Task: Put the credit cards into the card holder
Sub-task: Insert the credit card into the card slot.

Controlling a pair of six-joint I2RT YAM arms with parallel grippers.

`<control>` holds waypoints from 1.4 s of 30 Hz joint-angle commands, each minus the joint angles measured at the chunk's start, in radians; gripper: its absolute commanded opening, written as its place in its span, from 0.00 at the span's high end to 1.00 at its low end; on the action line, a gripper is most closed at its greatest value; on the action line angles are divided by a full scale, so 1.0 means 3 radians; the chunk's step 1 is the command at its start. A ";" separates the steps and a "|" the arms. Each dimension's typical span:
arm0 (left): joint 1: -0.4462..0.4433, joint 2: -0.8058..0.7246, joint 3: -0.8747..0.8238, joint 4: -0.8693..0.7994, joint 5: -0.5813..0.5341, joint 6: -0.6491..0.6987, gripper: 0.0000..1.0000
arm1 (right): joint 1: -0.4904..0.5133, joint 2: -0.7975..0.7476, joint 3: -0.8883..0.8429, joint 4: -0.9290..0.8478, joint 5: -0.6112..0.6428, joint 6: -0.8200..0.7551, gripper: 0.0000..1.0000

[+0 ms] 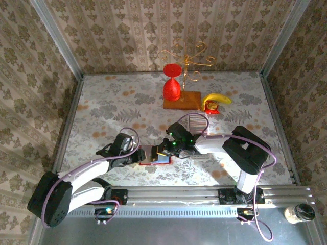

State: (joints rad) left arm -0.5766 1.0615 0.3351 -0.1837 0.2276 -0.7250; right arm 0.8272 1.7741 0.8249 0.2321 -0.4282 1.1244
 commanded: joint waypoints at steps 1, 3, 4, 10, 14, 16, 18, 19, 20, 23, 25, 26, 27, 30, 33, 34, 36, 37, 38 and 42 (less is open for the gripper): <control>-0.0011 0.0093 0.0023 -0.0200 -0.0173 0.0048 0.62 | 0.0040 0.0060 -0.0047 0.0034 -0.0096 -0.0076 1.00; -0.0011 0.0148 0.0022 -0.0201 -0.0194 0.0047 0.65 | 0.0054 0.0059 -0.0040 0.0069 -0.0111 -0.0082 1.00; -0.0011 0.0180 0.0021 -0.0196 -0.0199 0.0054 0.68 | 0.0056 0.0061 -0.0035 0.0088 -0.0117 -0.0079 1.00; -0.0031 0.0312 0.0028 -0.0167 -0.0209 0.0082 0.75 | 0.0074 0.0113 0.0006 0.0231 -0.0168 -0.0016 1.00; -0.0049 0.0308 0.0014 -0.0175 -0.0229 0.0080 0.78 | 0.0076 0.0143 0.0016 0.0224 -0.0144 0.0008 1.00; -0.0066 0.0299 0.0004 -0.0174 -0.0237 0.0080 0.79 | 0.0079 0.0152 0.0037 0.0156 -0.0115 -0.0012 1.00; -0.0080 0.0302 0.0003 -0.0175 -0.0246 0.0080 0.80 | 0.0086 0.0157 0.0051 0.0113 -0.0083 -0.0020 1.00; -0.0086 0.0307 0.0003 -0.0171 -0.0249 0.0080 0.80 | 0.0090 0.0162 0.0064 0.0076 -0.0067 -0.0024 1.00; -0.0091 0.0310 0.0005 -0.0174 -0.0252 0.0080 0.81 | 0.0093 0.0165 0.0084 0.0021 -0.0045 -0.0030 1.00; -0.0112 0.0316 0.0008 -0.0158 -0.0250 0.0070 0.84 | 0.0109 0.0169 0.0165 -0.0190 0.0029 -0.0090 0.95; -0.0128 0.0326 0.0013 -0.0151 -0.0246 0.0066 0.85 | 0.0116 0.0179 0.0229 -0.0314 0.0060 -0.0131 0.93; -0.0133 0.0327 0.0008 -0.0152 -0.0245 0.0065 0.86 | 0.0116 0.0181 0.0252 -0.0367 0.0073 -0.0140 0.92; -0.0138 0.0327 0.0008 -0.0150 -0.0242 0.0066 0.86 | 0.0122 0.0193 0.0287 -0.0430 0.0091 -0.0157 0.92; -0.0146 0.0340 0.0013 -0.0129 -0.0235 0.0065 0.88 | 0.0130 0.0226 0.0374 -0.0589 0.0133 -0.0211 0.90; -0.0154 0.0353 0.0017 -0.0106 -0.0220 0.0065 0.88 | 0.0141 0.0248 0.0452 -0.0740 0.0180 -0.0255 0.88; -0.0159 0.0362 0.0017 -0.0103 -0.0216 0.0065 0.89 | 0.0142 0.0253 0.0480 -0.0790 0.0207 -0.0270 0.88; -0.0168 0.0368 0.0018 -0.0095 -0.0212 0.0068 0.89 | 0.0152 0.0250 0.0524 -0.0870 0.0235 -0.0307 0.88; -0.0169 0.0367 0.0013 -0.0093 -0.0210 0.0070 0.89 | 0.0156 0.0250 0.0557 -0.0928 0.0250 -0.0329 0.87; -0.0169 0.0368 0.0013 -0.0093 -0.0209 0.0067 0.89 | 0.0164 0.0248 0.0575 -0.0980 0.0263 -0.0353 0.87; -0.0175 0.0368 0.0008 -0.0086 -0.0208 0.0061 0.89 | 0.0197 0.0272 0.0654 -0.1064 0.0267 -0.0423 0.88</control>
State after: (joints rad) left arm -0.6083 1.1233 0.3653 -0.2092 0.1528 -0.7170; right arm 0.8707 1.8328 0.9974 -0.0242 -0.3691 1.0328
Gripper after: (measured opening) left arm 0.112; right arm 0.126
